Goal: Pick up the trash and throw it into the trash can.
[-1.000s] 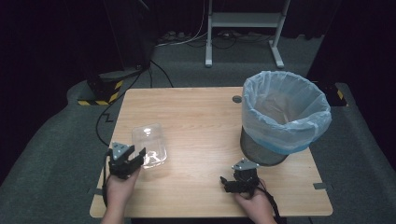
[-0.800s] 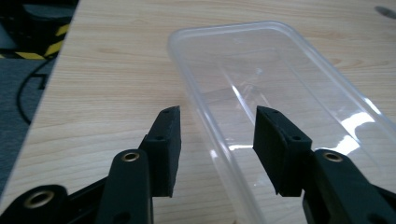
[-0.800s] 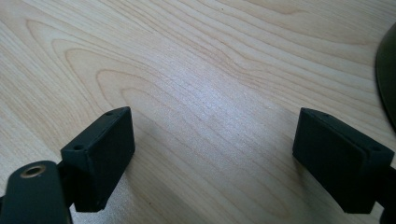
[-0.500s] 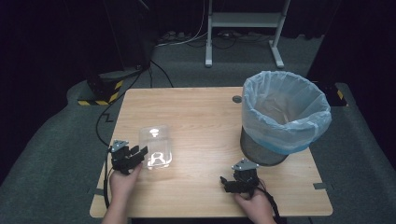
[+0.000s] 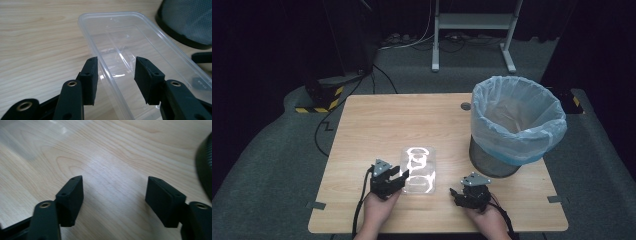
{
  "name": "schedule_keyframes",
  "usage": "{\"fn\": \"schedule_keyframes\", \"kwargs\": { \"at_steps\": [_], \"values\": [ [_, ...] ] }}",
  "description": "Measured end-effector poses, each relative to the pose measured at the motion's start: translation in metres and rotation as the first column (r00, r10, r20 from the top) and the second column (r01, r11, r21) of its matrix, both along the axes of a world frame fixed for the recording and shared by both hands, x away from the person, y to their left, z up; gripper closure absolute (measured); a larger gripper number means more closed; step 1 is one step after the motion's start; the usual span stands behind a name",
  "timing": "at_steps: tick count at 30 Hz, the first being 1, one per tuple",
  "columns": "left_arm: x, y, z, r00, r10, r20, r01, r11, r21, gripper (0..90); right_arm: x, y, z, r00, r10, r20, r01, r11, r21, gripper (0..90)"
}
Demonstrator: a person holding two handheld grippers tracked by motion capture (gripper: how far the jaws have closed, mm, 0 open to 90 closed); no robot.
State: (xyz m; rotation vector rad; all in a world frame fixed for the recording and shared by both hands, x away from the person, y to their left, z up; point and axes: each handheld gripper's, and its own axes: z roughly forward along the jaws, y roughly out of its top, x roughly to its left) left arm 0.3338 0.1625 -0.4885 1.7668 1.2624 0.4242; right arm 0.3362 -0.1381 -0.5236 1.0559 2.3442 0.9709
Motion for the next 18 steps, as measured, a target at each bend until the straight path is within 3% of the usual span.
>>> {"fn": "schedule_keyframes", "kwargs": {
  "at_steps": [1,3,6,7,8,9,14,18],
  "values": [
    [-0.002,-0.012,-0.001,0.9999,-0.015,0.005,0.015,0.9999,-0.004,53.4,-0.002,-0.002,0.003,0.9997,-0.011,0.023,0.011,0.9999,0.007,33.1],
    [-0.003,-0.017,-0.001,0.9996,-0.026,0.009,0.026,0.9996,-0.007,53.1,-0.003,-0.004,0.006,0.9994,-0.017,0.031,0.016,0.9997,0.021,33.7],
    [-0.002,-0.025,-0.001,0.999,-0.044,-0.003,0.044,0.9989,-0.016,49.8,-0.006,-0.006,0.02,0.9969,-0.038,0.069,0.034,0.9979,0.056,36.2],
    [-0.002,-0.026,0.0,0.9988,-0.048,-0.006,0.048,0.9988,-0.014,49.3,-0.009,-0.006,0.032,0.9923,-0.06,0.109,0.051,0.9957,0.078,39.0],
    [-0.003,-0.027,0.0,0.9988,-0.049,-0.007,0.049,0.9988,-0.007,49.3,-0.009,-0.006,0.032,0.9923,-0.06,0.109,0.051,0.9957,0.078,39.0],
    [-0.003,-0.026,0.002,0.9987,-0.05,-0.008,0.05,0.9987,-0.007,47.5,-0.009,-0.006,0.042,0.989,-0.068,0.132,0.055,0.9936,0.099,39.0],
    [-0.003,-0.019,0.006,0.9995,-0.033,-0.003,0.033,0.999,-0.03,45.1,-0.006,0.0,0.057,0.9881,-0.067,0.139,0.05,0.9911,0.124,38.7],
    [-0.004,-0.019,0.007,0.9993,-0.033,-0.02,0.032,0.9989,-0.034,44.2,-0.001,0.012,0.063,0.991,-0.057,0.121,0.035,0.9829,0.181,39.0]
  ]
}}
